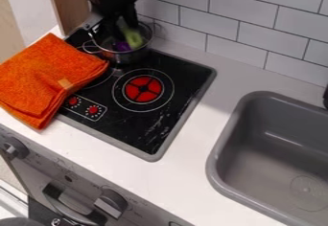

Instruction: Put green spoon inside silver bowl

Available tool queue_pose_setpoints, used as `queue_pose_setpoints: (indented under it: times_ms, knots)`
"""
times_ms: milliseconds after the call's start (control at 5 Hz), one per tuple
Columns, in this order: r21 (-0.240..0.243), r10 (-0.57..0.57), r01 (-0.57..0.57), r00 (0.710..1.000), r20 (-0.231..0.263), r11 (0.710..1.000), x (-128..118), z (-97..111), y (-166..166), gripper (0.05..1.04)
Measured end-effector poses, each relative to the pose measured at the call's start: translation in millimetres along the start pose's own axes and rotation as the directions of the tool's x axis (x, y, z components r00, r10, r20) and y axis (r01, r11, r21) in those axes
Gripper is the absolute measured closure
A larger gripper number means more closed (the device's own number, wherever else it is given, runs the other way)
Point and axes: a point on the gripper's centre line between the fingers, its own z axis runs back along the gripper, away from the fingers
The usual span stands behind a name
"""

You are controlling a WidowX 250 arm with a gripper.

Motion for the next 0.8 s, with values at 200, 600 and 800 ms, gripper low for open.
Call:
queue_pose_setpoints:
  times_ms: [200, 600, 800]
  knots:
    - [-0.008, -0.014, 0.013, 1.000, -0.006, 1.000, -1.4, -0.4, -0.7, 0.184]
    - [-0.070, -0.075, 0.075, 0.997, 0.000, 0.995, -5.9, 25.5, 6.6, 0.084]
    - [-0.074, -0.204, 0.204, 0.979, 0.006, 0.976, -23.2, 33.9, 23.2, 0.084]
